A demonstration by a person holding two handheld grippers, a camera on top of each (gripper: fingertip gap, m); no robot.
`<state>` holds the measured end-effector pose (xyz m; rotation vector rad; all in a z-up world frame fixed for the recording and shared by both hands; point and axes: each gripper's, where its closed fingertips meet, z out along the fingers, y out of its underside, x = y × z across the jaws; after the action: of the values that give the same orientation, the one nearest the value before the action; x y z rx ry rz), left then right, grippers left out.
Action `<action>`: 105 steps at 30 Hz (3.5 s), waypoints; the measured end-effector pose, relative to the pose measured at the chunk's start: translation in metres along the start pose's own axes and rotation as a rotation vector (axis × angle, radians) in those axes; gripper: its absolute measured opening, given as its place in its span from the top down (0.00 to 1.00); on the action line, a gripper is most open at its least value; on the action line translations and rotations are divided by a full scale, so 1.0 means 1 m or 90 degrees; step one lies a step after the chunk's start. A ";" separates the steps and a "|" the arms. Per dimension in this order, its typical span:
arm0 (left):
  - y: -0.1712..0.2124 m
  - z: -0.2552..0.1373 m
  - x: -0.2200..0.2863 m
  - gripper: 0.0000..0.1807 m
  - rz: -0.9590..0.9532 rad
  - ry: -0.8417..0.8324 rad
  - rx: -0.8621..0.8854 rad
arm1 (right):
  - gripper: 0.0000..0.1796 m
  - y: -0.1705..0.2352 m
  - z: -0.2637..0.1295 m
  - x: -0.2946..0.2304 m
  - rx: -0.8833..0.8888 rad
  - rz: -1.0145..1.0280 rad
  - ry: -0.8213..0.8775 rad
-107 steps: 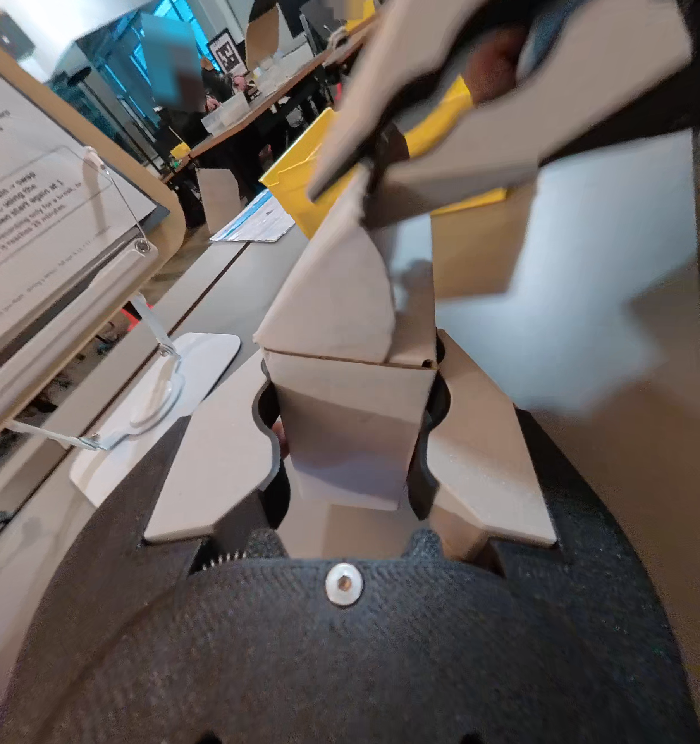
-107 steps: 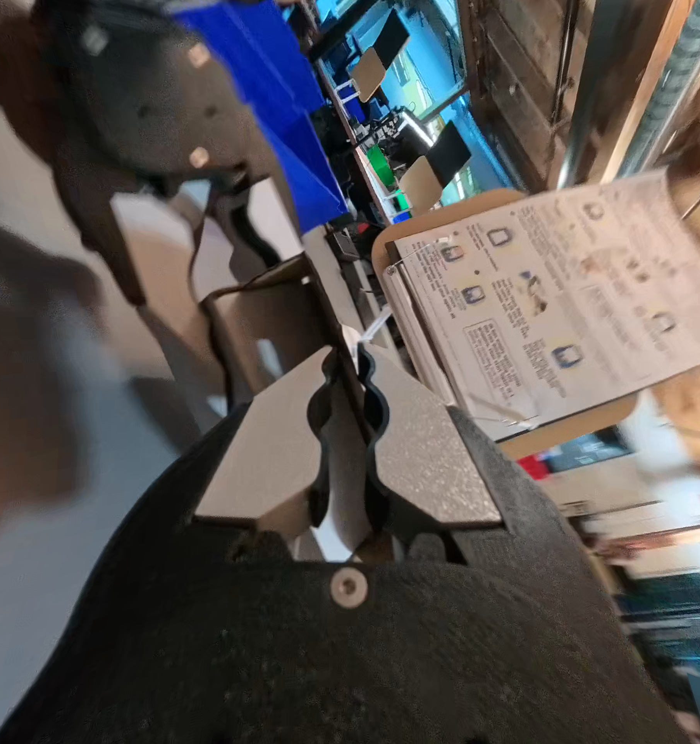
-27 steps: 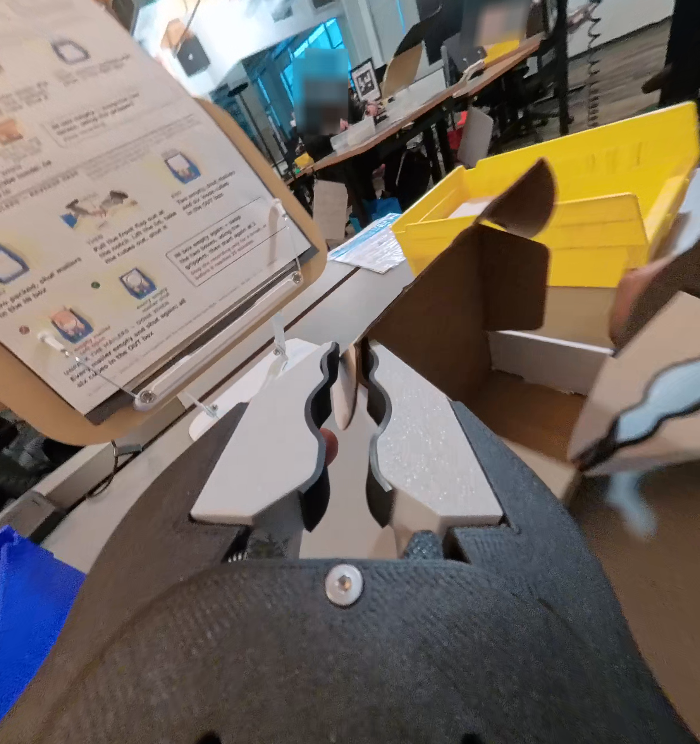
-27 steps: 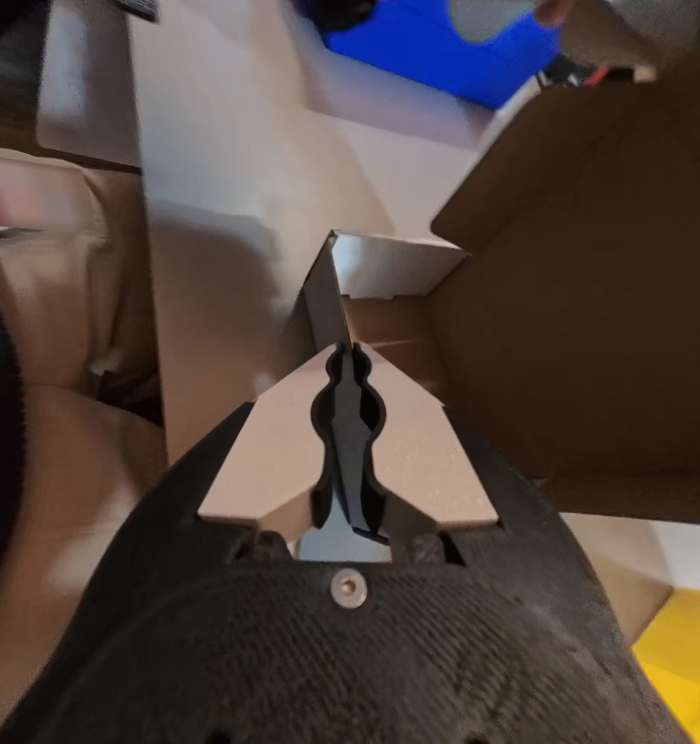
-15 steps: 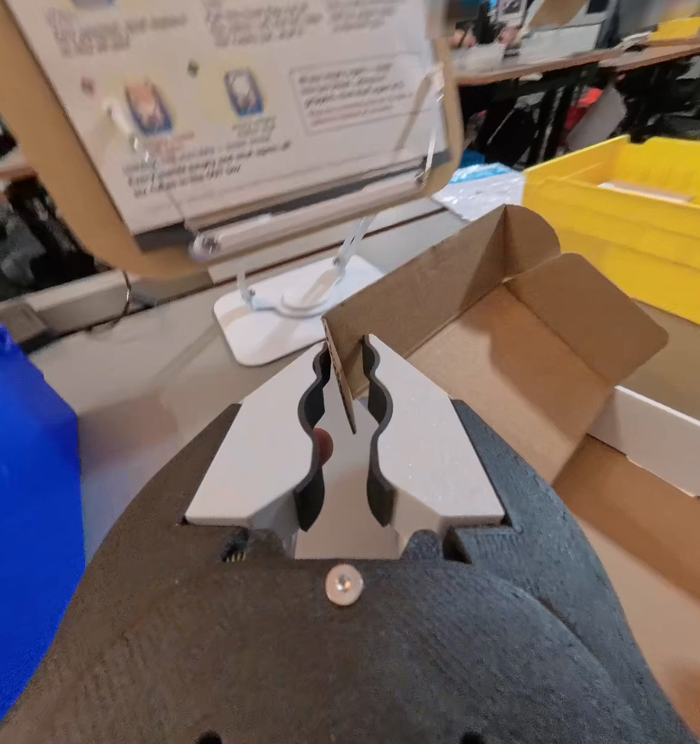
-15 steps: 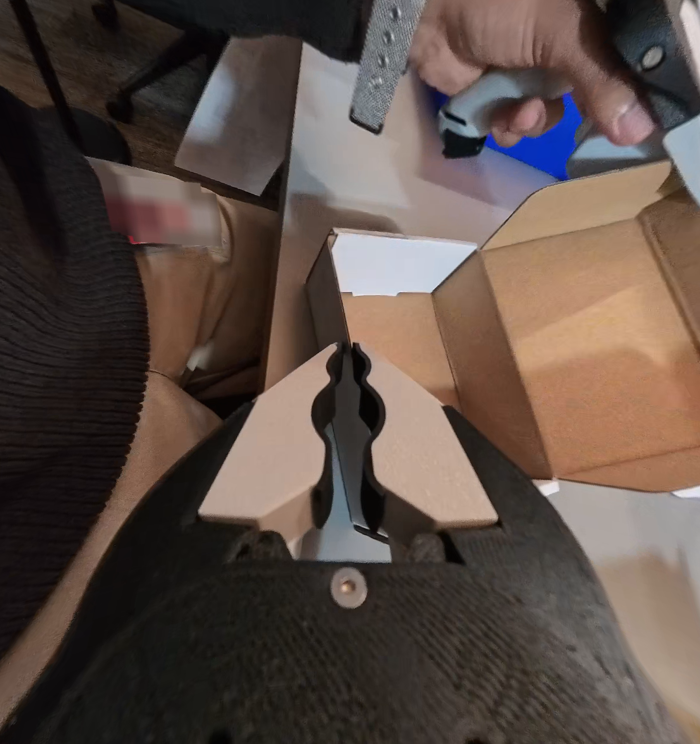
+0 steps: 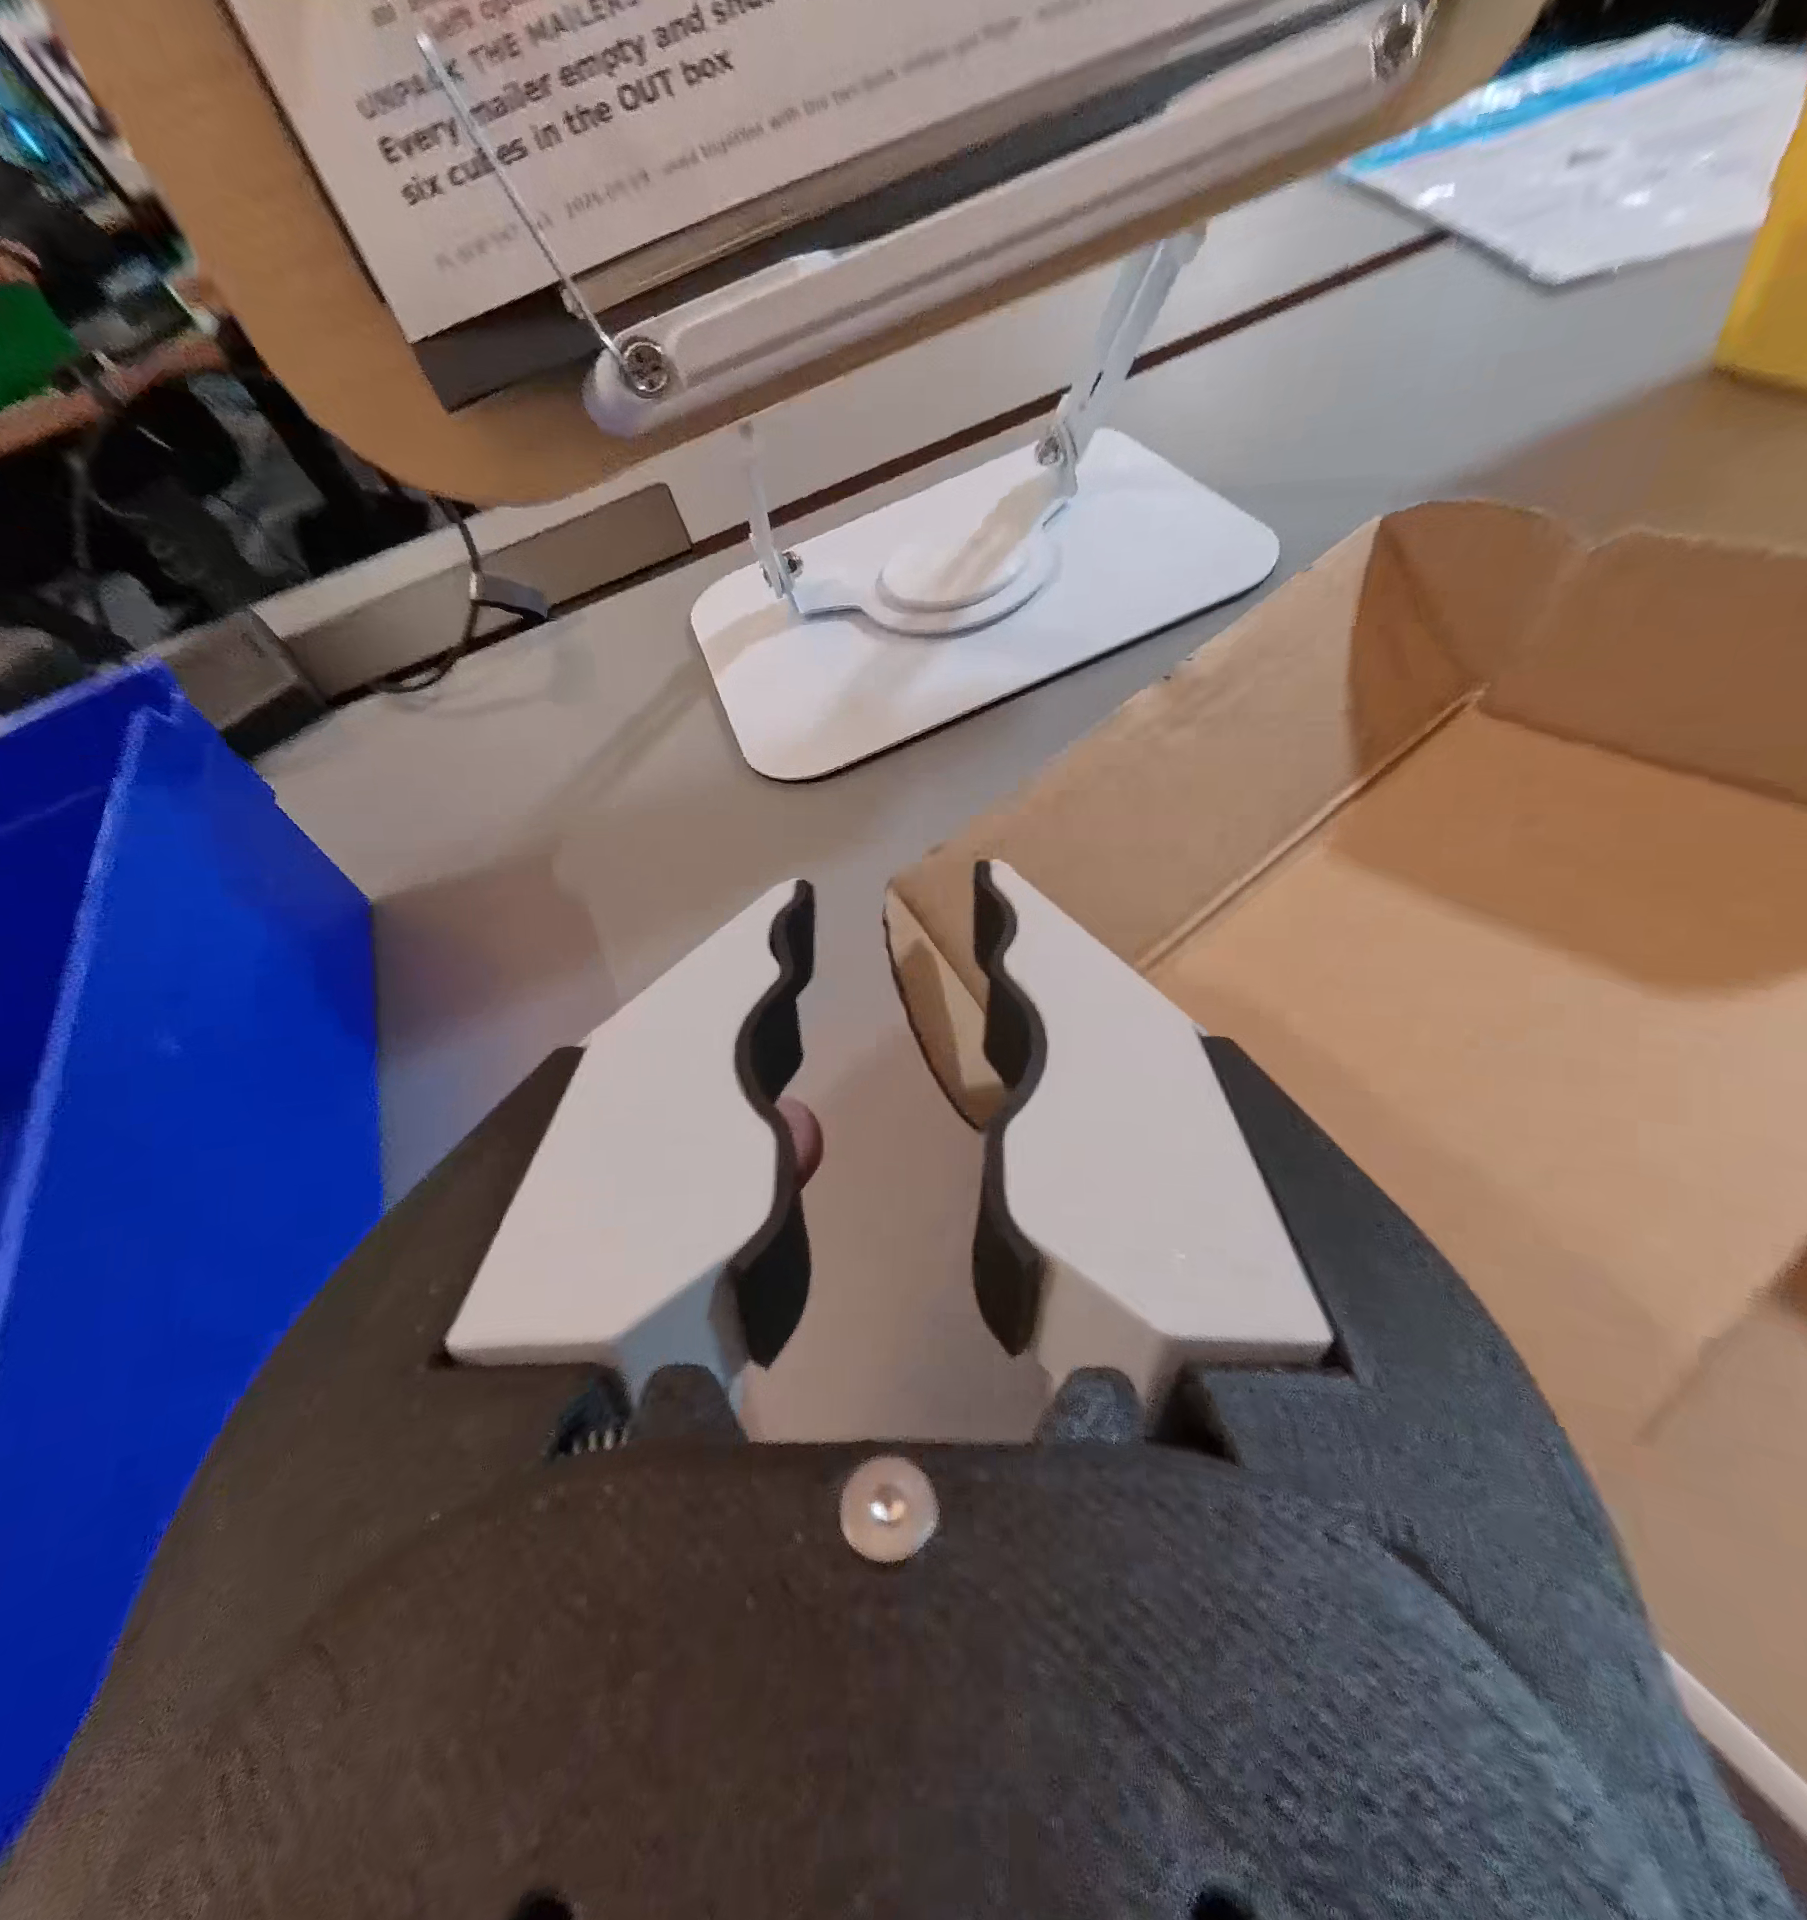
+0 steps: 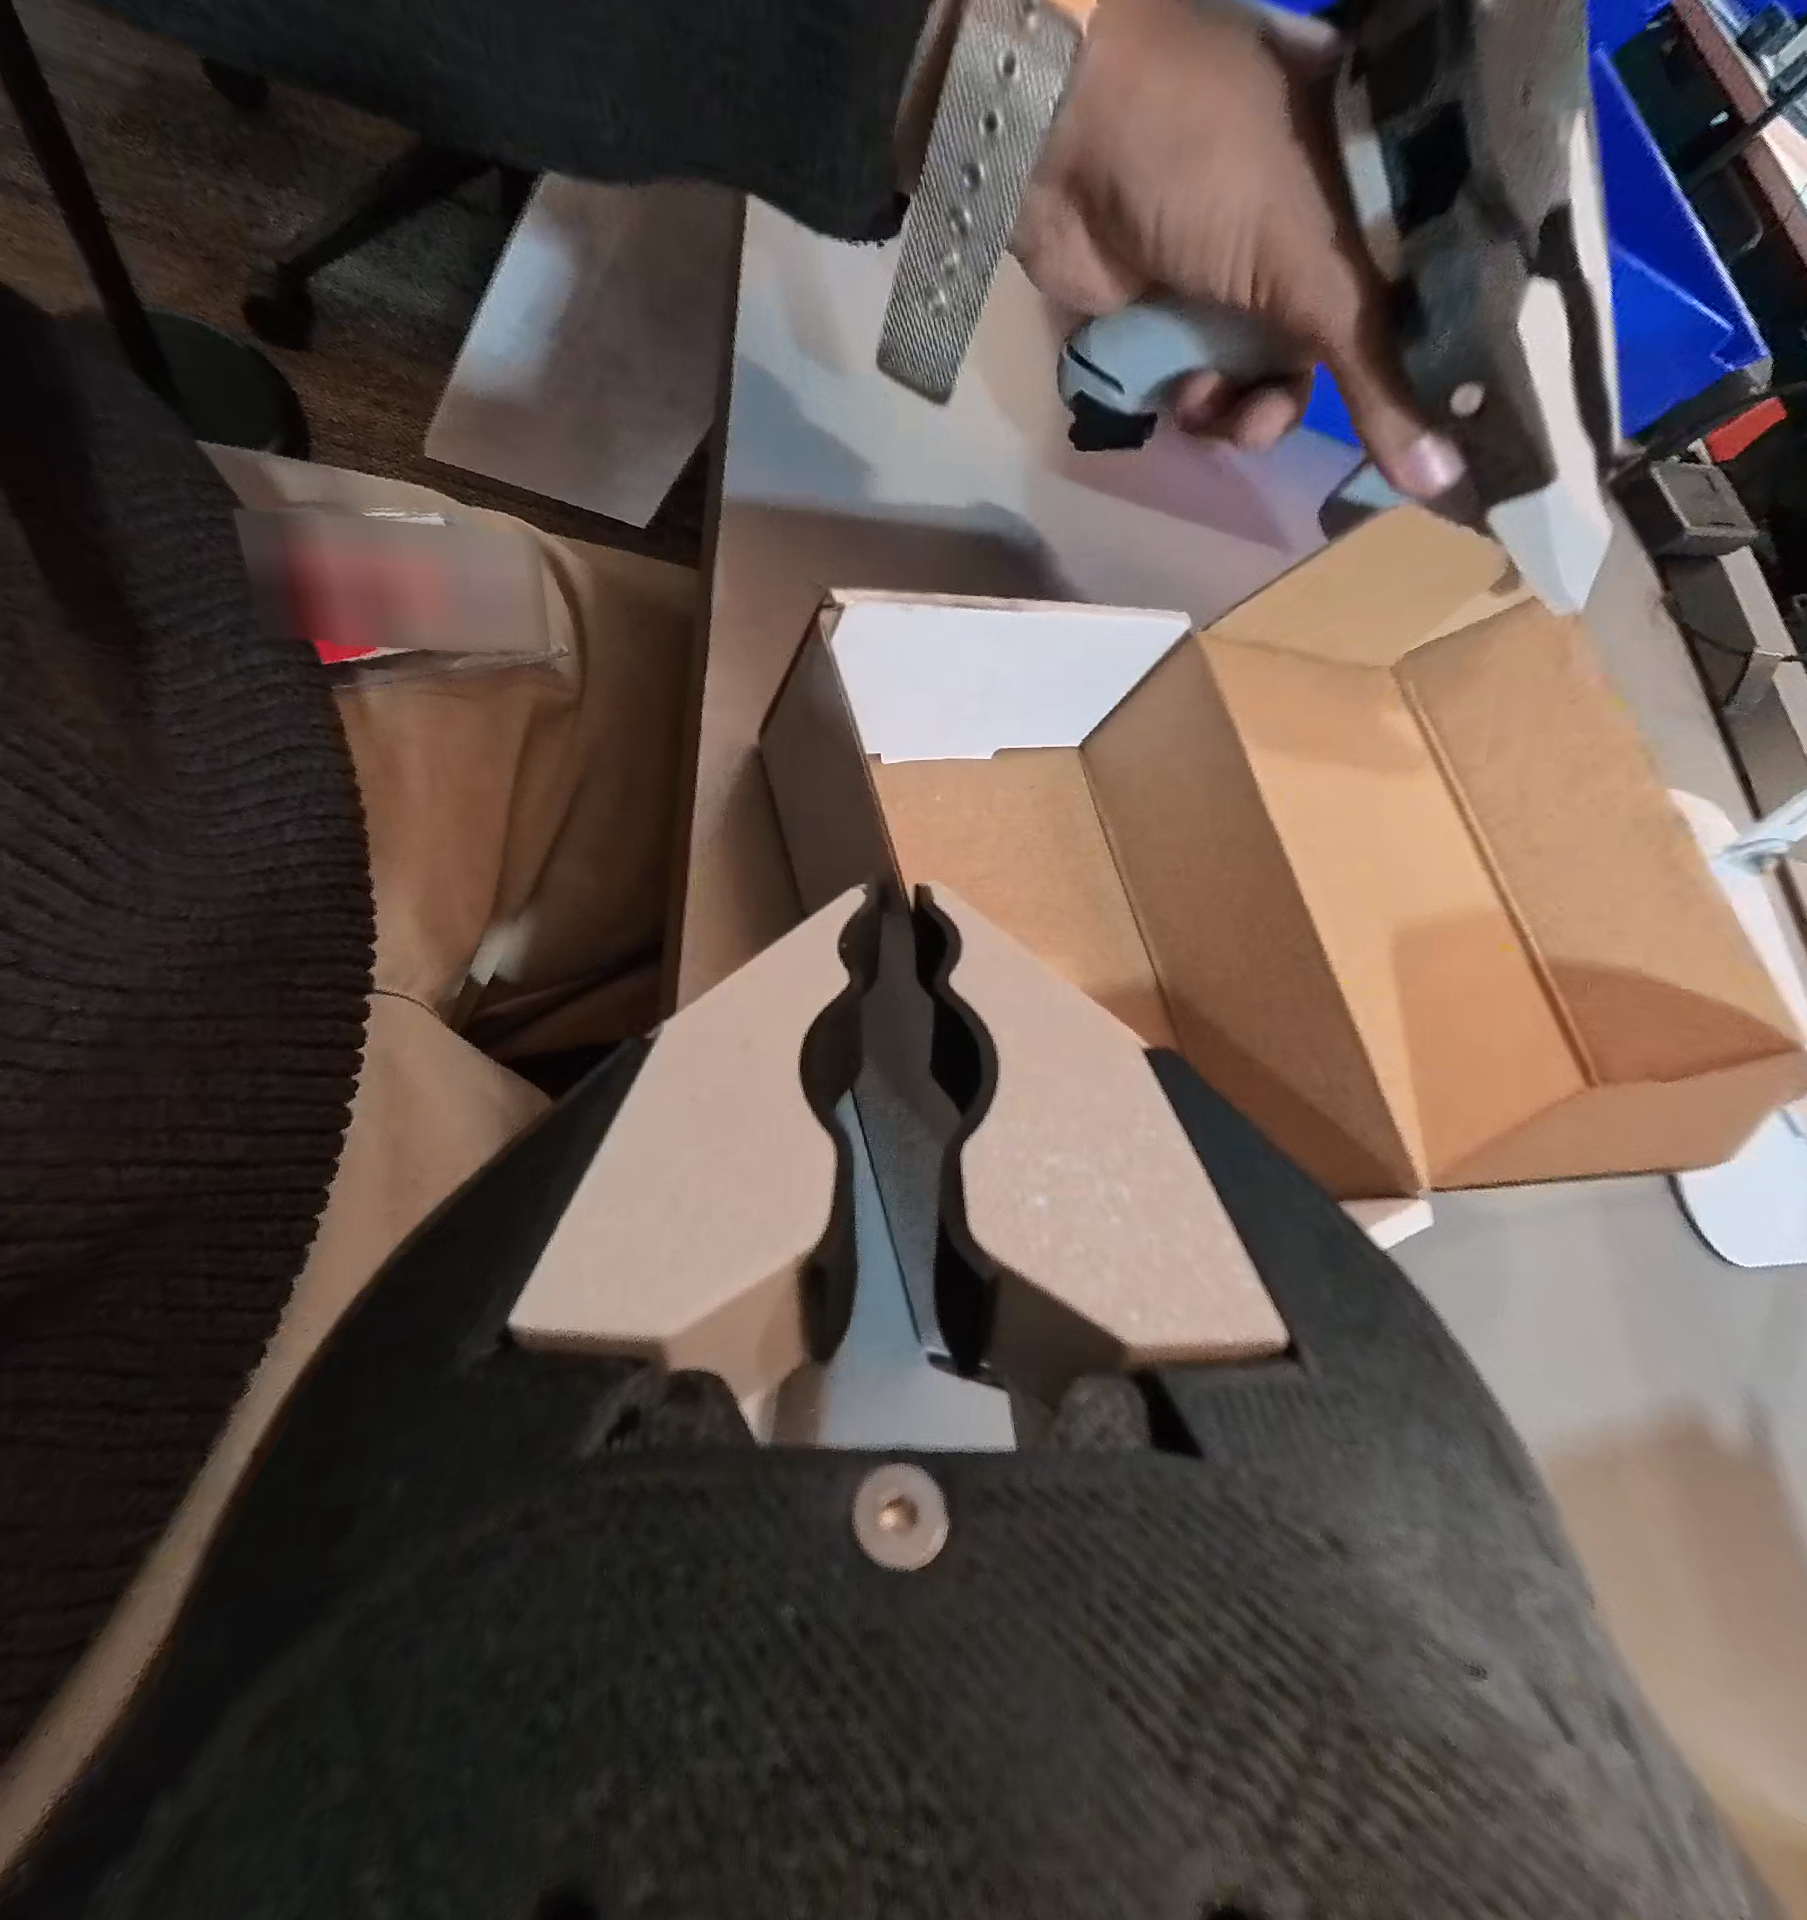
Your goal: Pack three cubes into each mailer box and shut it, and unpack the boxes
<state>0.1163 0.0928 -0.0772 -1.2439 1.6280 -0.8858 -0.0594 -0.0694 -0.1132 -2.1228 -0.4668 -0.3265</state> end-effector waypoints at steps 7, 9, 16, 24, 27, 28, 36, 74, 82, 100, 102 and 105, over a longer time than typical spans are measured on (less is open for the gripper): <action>-0.016 -0.014 -0.003 0.67 -0.159 0.085 0.025 | 0.96 0.014 -0.002 0.024 -0.033 0.002 0.084; -0.019 -0.017 -0.005 0.66 -0.146 0.068 0.035 | 0.96 0.017 -0.004 0.032 -0.038 0.007 0.106; -0.034 -0.025 -0.014 0.55 -0.104 0.026 0.067 | 0.96 0.025 -0.008 0.048 -0.043 0.042 0.148; -0.049 -0.058 -0.099 0.56 -0.136 -0.078 0.090 | 0.97 0.026 -0.015 0.060 -0.026 0.038 0.196; -0.031 -0.076 -0.150 0.55 -0.179 -0.125 0.046 | 0.94 0.026 -0.014 0.061 -0.023 0.033 0.202; -0.021 -0.081 -0.165 0.55 -0.195 -0.130 0.019 | 0.93 0.026 -0.013 0.061 -0.022 0.033 0.205; 0.056 -0.125 -0.260 0.57 -0.255 -0.241 -0.129 | 0.80 0.003 -0.022 0.065 0.051 0.084 0.229; 0.163 -0.106 -0.254 0.76 0.619 0.227 -0.654 | 0.85 -0.029 -0.022 0.053 0.154 0.120 0.181; 0.060 -0.115 -0.244 0.77 0.614 0.131 -0.473 | 0.87 -0.028 -0.023 0.053 0.153 0.108 0.182; -0.033 -0.088 0.139 0.77 0.585 0.391 -0.208 | 0.88 -0.029 -0.058 0.008 0.151 0.130 0.178; -0.023 -0.077 0.151 0.77 0.613 0.388 -0.231 | 0.87 -0.029 -0.060 0.006 0.142 0.119 0.169; -0.007 -0.064 0.161 0.77 0.599 0.393 -0.280 | 0.87 -0.032 -0.066 0.002 0.153 0.119 0.158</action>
<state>0.0405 -0.0629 -0.0827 -0.3027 2.6535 -0.3008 -0.0756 -0.1077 -0.0526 -1.8457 -0.1526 -0.3998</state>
